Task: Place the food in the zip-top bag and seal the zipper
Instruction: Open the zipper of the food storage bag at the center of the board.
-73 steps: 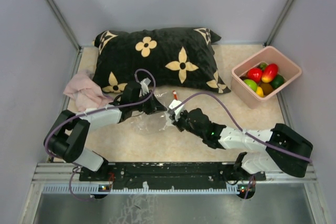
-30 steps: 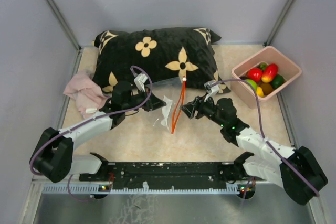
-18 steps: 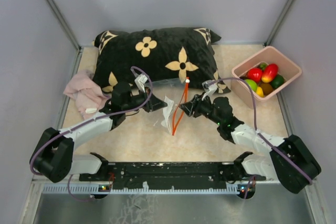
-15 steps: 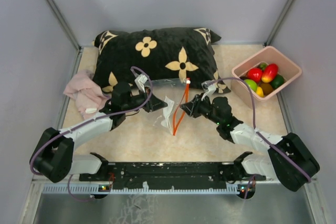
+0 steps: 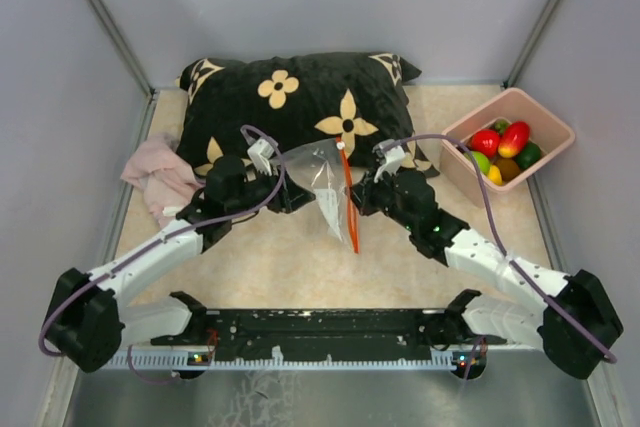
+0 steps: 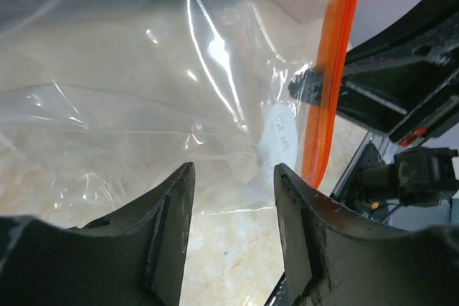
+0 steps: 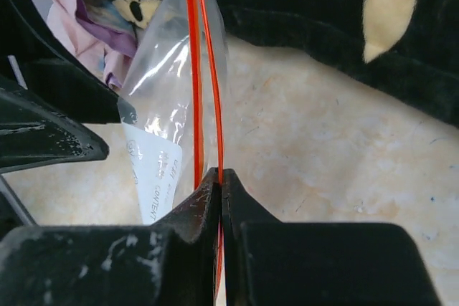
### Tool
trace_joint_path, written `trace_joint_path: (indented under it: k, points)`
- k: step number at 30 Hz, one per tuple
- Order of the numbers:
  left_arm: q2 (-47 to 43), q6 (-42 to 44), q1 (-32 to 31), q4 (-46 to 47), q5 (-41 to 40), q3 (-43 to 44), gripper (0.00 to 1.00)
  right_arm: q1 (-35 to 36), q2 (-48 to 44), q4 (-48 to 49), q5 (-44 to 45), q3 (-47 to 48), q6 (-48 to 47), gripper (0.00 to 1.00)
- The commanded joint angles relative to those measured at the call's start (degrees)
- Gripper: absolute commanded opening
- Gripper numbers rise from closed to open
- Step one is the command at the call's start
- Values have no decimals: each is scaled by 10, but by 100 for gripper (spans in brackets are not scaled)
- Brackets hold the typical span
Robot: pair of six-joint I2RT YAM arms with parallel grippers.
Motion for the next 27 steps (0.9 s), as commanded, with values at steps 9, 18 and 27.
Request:
trace_joint_path:
  k: [9, 18, 27]
  points:
    - [-92, 25, -123, -179, -270, 108, 65, 84, -16, -248, 233, 156, -79, 0]
    - [-11, 15, -192, -140, -277, 157, 76, 95, -24, -326, 280, 201, -76, 0]
    - [51, -25, -243, -83, -316, 170, 83, 95, -13, -337, 251, 219, -38, 0]
